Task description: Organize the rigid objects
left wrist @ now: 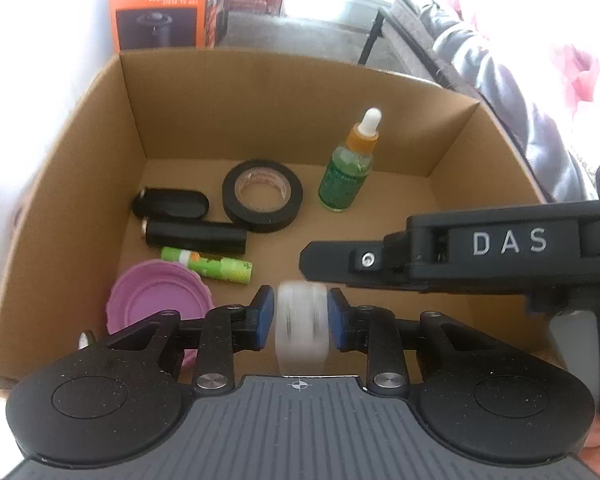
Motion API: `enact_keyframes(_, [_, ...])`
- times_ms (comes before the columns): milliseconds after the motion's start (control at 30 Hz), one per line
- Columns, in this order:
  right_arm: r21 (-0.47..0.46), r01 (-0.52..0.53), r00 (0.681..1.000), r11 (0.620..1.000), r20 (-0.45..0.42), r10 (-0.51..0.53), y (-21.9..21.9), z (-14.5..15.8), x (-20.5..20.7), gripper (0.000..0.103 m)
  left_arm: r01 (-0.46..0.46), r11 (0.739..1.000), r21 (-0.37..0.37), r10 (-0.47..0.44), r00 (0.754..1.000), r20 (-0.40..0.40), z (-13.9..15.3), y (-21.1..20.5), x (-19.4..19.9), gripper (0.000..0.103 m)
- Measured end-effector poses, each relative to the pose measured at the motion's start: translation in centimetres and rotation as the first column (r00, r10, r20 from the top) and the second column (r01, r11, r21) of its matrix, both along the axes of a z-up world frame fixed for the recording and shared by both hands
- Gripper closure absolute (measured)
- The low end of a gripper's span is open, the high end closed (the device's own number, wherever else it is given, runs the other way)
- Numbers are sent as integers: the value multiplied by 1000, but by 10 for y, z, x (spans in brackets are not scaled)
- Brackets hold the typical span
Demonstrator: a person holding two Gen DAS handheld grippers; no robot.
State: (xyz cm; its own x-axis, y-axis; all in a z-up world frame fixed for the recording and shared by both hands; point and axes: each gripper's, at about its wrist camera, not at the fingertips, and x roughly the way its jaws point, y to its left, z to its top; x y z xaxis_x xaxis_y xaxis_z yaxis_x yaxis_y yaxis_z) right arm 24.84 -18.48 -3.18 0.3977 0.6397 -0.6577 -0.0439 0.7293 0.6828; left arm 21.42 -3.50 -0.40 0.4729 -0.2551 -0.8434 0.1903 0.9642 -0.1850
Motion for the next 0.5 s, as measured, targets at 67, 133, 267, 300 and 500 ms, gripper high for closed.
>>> enact_keyframes(67, [-2,20,999,1000,36,-20,-4,7,-6,57,4,1000,-8,-4,1000,30,7,1,-6,68])
enact_keyframes(133, [1,34,996,999,86,-34,-9,17,-16,56,7,1000,-11,-6,998,69,15,2,-14,65])
enact_keyframes(267, [36,77,983,996,165,-82,-21,39,-41,55,13,999,-34,-8,988,152,35,8,-38,59])
enact_keyframes(300, [48,86,978,995,185,-93,-25,45,-49,55,17,999,-41,-10,985,173,41,10,-45,58])
enact_keyframes(500, [125,141,939,982,296,-173,-51,79,-108,53,57,997,-49,-40,953,302,71,20,-95,52])
